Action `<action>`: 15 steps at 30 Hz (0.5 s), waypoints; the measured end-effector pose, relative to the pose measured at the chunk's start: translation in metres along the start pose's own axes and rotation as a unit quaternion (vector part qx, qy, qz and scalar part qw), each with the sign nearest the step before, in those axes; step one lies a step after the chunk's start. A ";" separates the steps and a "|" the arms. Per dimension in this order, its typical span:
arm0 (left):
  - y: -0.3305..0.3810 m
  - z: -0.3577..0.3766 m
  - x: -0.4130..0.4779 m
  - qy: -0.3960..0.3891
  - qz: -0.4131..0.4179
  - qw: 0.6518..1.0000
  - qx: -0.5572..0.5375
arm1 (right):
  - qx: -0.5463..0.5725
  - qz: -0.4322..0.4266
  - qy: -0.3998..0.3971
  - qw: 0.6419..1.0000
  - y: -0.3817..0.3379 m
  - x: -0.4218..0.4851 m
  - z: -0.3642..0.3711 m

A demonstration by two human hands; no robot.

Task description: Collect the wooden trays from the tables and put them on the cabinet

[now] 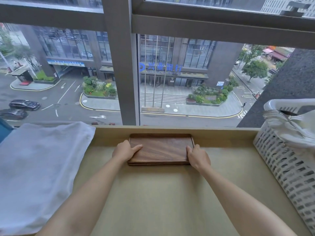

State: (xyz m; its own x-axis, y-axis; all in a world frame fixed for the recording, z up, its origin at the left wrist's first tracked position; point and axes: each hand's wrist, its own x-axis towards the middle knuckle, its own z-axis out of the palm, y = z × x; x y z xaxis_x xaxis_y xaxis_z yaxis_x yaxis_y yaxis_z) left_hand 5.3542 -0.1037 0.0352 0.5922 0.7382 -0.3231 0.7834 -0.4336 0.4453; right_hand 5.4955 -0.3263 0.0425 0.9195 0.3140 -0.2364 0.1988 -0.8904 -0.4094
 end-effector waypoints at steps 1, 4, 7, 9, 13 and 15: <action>0.001 0.000 -0.001 0.004 -0.001 1.000 0.004 | 0.001 0.001 0.000 1.000 0.000 0.000 0.000; 0.005 0.001 -0.003 0.017 0.003 1.000 0.008 | 0.006 -0.001 -0.007 1.000 0.000 0.000 0.002; 0.008 0.002 -0.005 0.026 -0.001 1.000 0.009 | -0.010 0.001 -0.013 1.000 -0.003 0.000 0.000; 0.008 0.003 -0.006 0.030 -0.001 0.999 0.012 | -0.034 -0.009 -0.015 0.999 -0.003 -0.001 -0.003; 0.007 0.002 -0.009 0.013 0.008 1.000 0.011 | -0.050 -0.016 -0.035 0.998 -0.003 -0.003 -0.010; 0.004 -0.005 -0.009 -0.005 0.010 1.000 0.013 | -0.066 -0.017 -0.036 0.997 -0.003 -0.007 -0.013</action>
